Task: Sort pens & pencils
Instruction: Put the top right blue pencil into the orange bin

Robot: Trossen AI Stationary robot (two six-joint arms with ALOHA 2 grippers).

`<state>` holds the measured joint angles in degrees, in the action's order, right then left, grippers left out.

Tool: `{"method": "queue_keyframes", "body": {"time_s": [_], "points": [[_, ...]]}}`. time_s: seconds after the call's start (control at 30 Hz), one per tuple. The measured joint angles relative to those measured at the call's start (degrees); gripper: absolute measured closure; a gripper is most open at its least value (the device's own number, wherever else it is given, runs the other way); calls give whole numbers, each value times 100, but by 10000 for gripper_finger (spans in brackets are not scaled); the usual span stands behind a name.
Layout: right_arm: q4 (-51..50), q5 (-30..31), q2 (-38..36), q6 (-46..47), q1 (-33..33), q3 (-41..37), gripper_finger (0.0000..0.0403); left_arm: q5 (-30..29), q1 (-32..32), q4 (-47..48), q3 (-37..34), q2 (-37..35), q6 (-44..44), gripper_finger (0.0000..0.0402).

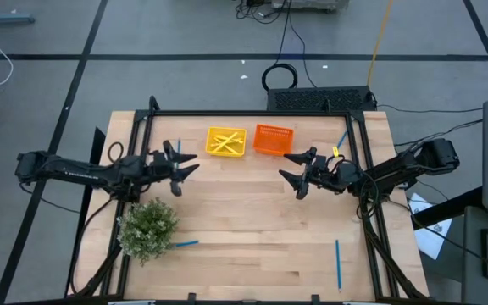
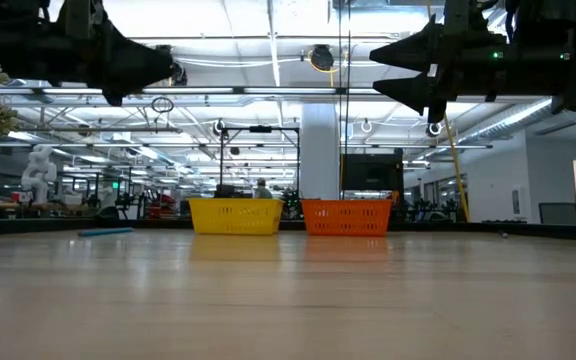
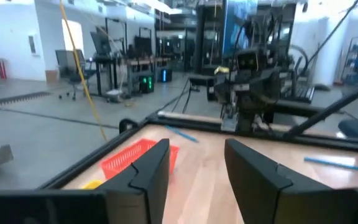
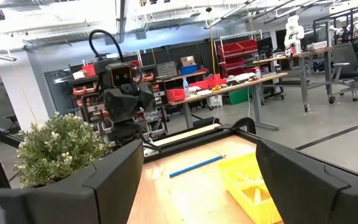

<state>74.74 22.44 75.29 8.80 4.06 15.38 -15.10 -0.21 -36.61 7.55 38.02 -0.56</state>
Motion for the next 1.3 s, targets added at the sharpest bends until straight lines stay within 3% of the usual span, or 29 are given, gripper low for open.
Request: {"method": "queue_keyframes", "body": {"time_s": [0.27,0.37,0.5,0.57,0.63,0.77,0.93,1.13,1.3], "points": [[-249,52,0,193,2,0,103,35,0,-13,27,19,-13,243],[-813,893,-6,382,115,112,104,45,0,-13,28,17,-15,243],[-3101,2887,-122,662,346,782,113,49,0,-11,28,20,-74,243],[-4717,3747,-183,1297,420,1272,118,50,0,-9,28,20,-93,243],[-6380,4149,-203,2271,452,1826,123,51,0,5,31,22,-98,243],[-9261,4076,-198,4271,452,2579,133,53,0,49,33,20,-115,243],[-11360,3706,-181,6217,374,2638,150,57,0,59,35,20,-158,243],[-12816,2509,-184,7511,211,2633,164,57,0,56,35,20,-148,243],[-13233,2366,-110,8515,38,2236,175,55,0,56,35,20,-157,243]]}}
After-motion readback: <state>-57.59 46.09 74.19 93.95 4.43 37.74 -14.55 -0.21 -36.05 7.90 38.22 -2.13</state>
